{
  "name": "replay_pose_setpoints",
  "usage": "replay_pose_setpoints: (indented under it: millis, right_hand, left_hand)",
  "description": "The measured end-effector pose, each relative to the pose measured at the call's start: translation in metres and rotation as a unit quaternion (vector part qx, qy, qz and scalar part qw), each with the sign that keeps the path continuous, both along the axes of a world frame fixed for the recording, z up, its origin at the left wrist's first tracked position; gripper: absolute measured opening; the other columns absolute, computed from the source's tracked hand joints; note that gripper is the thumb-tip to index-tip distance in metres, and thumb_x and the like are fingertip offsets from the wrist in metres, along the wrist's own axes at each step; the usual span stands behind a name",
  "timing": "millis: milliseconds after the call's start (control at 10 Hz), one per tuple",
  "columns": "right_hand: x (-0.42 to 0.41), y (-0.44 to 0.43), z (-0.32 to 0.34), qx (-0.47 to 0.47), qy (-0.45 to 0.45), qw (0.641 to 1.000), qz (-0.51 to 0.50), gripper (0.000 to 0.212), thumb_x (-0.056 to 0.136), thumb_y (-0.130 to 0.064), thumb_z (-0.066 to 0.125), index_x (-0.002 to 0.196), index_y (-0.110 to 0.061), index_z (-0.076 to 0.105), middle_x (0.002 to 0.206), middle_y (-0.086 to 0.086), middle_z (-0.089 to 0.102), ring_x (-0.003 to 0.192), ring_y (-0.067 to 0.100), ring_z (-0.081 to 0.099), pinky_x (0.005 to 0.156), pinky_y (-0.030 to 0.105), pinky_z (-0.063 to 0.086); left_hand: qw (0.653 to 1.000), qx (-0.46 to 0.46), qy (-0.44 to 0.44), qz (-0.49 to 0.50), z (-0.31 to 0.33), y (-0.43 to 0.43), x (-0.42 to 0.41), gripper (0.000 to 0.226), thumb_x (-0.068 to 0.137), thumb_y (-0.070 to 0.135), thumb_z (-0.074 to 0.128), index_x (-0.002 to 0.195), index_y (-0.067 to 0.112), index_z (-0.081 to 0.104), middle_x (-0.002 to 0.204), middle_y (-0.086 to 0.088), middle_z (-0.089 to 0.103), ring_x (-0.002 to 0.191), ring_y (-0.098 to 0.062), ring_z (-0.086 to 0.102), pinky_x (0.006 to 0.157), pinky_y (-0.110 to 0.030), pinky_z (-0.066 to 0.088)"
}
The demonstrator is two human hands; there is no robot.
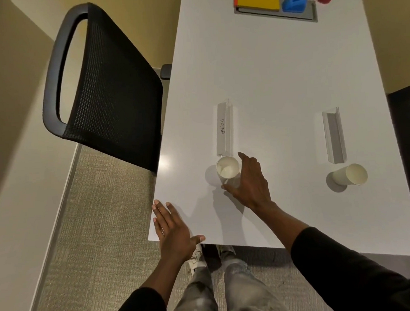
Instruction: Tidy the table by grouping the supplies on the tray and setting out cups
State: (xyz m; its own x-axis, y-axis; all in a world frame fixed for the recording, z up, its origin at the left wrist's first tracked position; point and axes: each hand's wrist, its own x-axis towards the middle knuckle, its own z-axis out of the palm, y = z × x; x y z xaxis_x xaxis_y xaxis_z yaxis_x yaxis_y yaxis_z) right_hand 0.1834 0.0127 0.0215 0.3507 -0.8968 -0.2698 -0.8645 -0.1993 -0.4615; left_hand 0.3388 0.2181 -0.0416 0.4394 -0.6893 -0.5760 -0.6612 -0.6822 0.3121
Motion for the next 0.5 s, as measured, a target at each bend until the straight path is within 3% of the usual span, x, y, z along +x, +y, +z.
replay_pose_setpoints:
  millis: [300,500]
  right_hand:
    - [-0.052,0.055,0.021,-0.058,0.011,0.998,0.014,0.092,0.082,-0.059,0.074,0.154,-0.017,0.035,0.146,0.008,0.046,0.13,0.026,0.048,0.087,0.041,0.057]
    - [-0.094,0.124,0.026,-0.093,0.022,0.995,0.018,0.081,0.081,-0.065,0.063,0.144,-0.015,0.048,0.134,0.005,0.054,0.12,0.024,0.054,0.09,0.039,0.059]
  left_hand:
    - [1.0,-0.009,-0.007,0.005,0.013,0.002,-0.003,0.144,0.077,0.064,0.083,0.165,0.002,-0.013,0.171,-0.025,-0.027,0.159,-0.041,-0.028,0.132,-0.056,0.002]
    - [0.985,-0.098,-0.033,-0.142,0.035,0.009,-0.019,0.115,0.093,0.042,0.076,0.167,0.004,-0.003,0.172,-0.01,-0.026,0.164,-0.031,-0.018,0.131,-0.042,0.003]
